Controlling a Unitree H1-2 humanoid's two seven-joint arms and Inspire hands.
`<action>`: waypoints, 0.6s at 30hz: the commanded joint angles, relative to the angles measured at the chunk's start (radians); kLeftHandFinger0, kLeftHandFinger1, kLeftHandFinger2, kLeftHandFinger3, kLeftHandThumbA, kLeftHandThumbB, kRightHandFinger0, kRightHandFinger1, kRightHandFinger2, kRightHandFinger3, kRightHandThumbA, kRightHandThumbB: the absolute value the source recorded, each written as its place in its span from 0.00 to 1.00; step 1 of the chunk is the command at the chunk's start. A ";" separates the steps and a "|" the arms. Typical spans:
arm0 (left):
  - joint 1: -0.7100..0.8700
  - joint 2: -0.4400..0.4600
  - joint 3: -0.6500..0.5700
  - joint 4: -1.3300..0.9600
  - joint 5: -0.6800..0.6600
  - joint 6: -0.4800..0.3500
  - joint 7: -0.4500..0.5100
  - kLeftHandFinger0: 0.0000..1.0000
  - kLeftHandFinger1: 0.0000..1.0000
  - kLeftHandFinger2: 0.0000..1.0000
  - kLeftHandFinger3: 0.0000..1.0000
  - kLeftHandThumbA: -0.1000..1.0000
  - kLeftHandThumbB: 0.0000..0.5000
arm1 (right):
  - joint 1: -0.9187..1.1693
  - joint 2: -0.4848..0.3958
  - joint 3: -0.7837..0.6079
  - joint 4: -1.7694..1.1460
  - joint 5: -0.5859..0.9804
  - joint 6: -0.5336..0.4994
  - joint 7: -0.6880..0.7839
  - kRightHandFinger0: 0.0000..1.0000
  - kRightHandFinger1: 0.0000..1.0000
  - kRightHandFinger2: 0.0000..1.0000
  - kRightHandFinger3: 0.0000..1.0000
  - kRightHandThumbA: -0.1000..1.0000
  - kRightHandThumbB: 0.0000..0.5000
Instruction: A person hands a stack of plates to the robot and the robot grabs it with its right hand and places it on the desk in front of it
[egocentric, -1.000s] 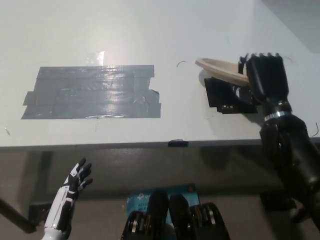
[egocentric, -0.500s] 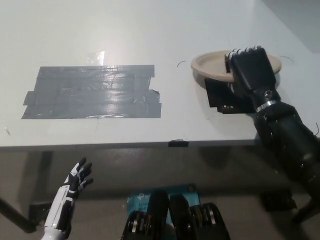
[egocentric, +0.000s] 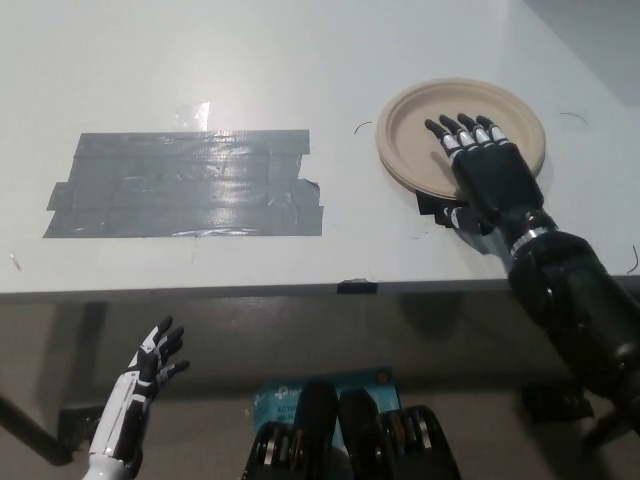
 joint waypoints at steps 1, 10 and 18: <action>-0.047 0.031 -0.005 -0.034 -0.013 0.008 -0.031 0.91 1.00 1.00 1.00 1.00 0.33 | -0.178 -0.370 -0.064 -0.829 1.040 0.431 0.992 1.00 1.00 1.00 1.00 0.68 1.00; -0.042 0.028 -0.003 -0.032 -0.005 0.008 -0.023 0.89 1.00 1.00 1.00 1.00 0.35 | -0.139 -0.379 -0.251 -1.013 1.408 0.413 0.927 1.00 1.00 1.00 1.00 0.90 1.00; -0.063 0.025 0.000 -0.021 -0.017 0.015 -0.025 0.90 1.00 1.00 1.00 1.00 0.31 | -0.051 -0.363 -0.443 -1.223 1.499 0.280 0.490 1.00 1.00 1.00 1.00 1.00 1.00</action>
